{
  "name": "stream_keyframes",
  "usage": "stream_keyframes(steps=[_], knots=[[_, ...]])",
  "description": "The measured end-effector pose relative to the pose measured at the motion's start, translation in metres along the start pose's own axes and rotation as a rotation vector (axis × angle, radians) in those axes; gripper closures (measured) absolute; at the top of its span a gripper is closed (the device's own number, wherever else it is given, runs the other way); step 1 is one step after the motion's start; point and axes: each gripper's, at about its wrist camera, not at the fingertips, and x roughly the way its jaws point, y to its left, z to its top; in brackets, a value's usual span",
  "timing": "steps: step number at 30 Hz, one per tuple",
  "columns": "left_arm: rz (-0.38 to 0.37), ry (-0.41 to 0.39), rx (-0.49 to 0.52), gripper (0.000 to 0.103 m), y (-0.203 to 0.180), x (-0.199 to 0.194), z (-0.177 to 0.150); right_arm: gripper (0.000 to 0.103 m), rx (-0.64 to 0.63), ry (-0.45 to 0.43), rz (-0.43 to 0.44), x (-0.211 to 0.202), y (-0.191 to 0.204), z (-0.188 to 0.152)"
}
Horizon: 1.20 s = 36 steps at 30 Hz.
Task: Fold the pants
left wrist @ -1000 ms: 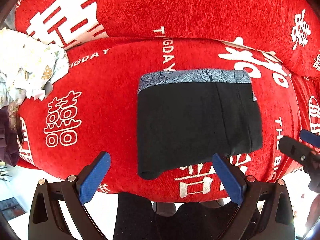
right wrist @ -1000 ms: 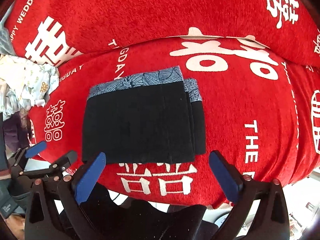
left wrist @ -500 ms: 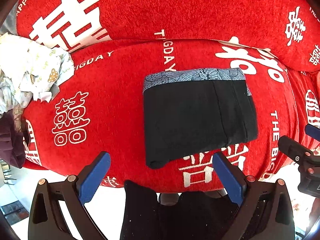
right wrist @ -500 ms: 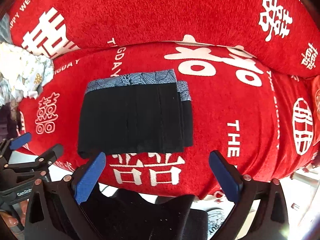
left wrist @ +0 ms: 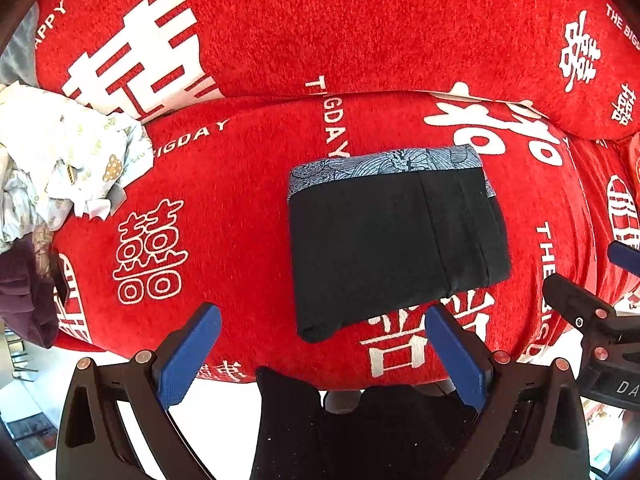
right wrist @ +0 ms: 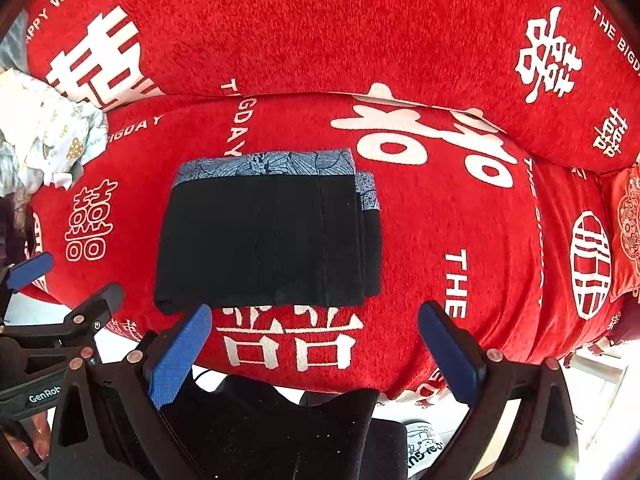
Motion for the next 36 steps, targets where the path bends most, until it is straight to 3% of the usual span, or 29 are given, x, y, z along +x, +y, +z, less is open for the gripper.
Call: stream_keyframes(steps=[36], knots=[[0.012,-0.033,0.024,0.001,-0.0043,-0.0064,-0.0036,0.0,-0.006,-0.004,-0.011,-0.002,0.0002,0.0034]])
